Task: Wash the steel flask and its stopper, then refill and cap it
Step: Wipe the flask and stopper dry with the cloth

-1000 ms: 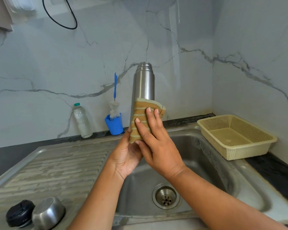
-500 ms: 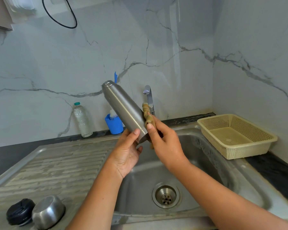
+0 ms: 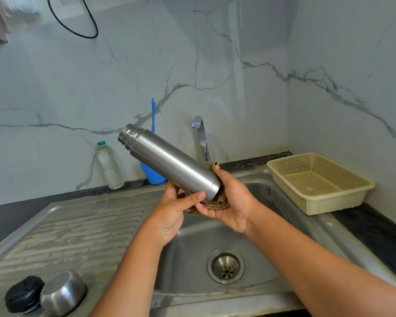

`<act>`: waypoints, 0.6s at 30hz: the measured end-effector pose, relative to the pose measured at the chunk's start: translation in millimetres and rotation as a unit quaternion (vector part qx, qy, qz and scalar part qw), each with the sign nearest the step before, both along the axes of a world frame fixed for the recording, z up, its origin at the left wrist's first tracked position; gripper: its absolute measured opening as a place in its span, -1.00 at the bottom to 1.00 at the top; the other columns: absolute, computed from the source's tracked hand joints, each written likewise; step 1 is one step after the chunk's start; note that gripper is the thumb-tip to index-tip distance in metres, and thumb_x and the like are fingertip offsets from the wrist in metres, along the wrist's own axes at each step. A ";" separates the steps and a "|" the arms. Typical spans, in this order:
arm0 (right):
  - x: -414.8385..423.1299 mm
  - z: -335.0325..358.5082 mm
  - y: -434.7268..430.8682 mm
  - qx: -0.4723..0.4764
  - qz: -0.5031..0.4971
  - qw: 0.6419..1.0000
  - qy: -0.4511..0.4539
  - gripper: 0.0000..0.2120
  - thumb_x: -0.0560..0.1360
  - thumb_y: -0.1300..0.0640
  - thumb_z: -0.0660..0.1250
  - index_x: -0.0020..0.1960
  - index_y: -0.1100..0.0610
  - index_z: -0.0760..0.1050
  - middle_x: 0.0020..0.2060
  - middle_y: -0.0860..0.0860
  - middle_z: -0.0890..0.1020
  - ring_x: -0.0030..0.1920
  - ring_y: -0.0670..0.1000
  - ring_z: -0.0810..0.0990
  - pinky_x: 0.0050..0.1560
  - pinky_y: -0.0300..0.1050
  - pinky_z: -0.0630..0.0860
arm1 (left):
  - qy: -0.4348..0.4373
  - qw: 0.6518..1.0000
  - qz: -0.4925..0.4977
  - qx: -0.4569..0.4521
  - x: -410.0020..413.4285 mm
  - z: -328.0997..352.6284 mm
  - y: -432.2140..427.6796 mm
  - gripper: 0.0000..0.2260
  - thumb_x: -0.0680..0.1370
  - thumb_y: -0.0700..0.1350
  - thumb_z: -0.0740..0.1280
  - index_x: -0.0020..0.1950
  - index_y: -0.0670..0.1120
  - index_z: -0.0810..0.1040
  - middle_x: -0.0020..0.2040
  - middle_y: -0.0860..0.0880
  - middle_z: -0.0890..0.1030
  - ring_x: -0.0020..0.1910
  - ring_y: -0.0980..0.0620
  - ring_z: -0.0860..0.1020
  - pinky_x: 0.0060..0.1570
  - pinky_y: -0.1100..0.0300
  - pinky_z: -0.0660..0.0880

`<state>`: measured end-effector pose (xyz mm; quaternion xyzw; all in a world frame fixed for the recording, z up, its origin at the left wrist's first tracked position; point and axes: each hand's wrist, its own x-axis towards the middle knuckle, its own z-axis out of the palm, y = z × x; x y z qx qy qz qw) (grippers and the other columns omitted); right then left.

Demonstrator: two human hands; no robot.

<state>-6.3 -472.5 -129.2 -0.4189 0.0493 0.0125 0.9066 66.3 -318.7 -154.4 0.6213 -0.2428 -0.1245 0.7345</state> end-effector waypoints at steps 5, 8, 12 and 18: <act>0.8 0.1 -4.2 -0.001 -0.017 1.000 -0.008 -0.58 0.60 -0.13 0.36 0.25 0.19 0.57 -0.05 0.23 0.71 -0.04 0.16 0.71 0.07 0.08 0.65 | -0.018 1.000 0.012 -0.008 -3.2 4.2 -3.4 -0.21 0.31 -0.27 0.60 0.48 0.03 0.40 0.23 -0.07 0.68 0.31 -0.05 0.61 0.12 0.18 0.58; -0.1 2.4 -5.3 -0.048 -0.035 0.998 -0.027 -0.60 0.61 -0.14 0.33 0.28 0.14 0.54 0.03 0.22 0.68 -0.01 0.15 0.70 0.04 0.07 0.66 | -0.003 0.999 0.012 -0.034 -5.7 7.6 -3.0 -0.18 0.31 -0.29 0.59 0.50 0.05 0.37 0.23 -0.07 0.68 0.28 -0.04 0.62 0.10 0.18 0.59; -1.1 0.8 -1.2 -0.117 -0.051 0.991 -0.049 -0.64 0.63 -0.14 0.30 0.30 0.07 0.52 0.13 0.21 0.66 0.08 0.20 0.71 0.12 0.17 0.66 | 0.044 0.997 0.004 -0.068 -9.1 9.0 -2.6 -0.04 0.13 0.11 0.75 0.48 0.11 0.45 0.35 -0.01 0.64 0.40 -0.02 0.54 0.37 0.03 0.36; -1.1 0.3 -2.3 -0.135 -0.005 0.991 -0.002 -0.58 0.64 -0.24 0.22 0.31 0.02 0.52 0.10 0.20 0.71 0.08 0.23 0.72 0.25 0.34 0.55 | 0.042 0.991 0.055 -0.119 -8.6 10.7 -6.6 0.09 0.01 0.15 0.78 0.49 0.04 0.44 0.36 -0.07 0.64 0.38 -0.05 0.57 0.39 0.04 0.42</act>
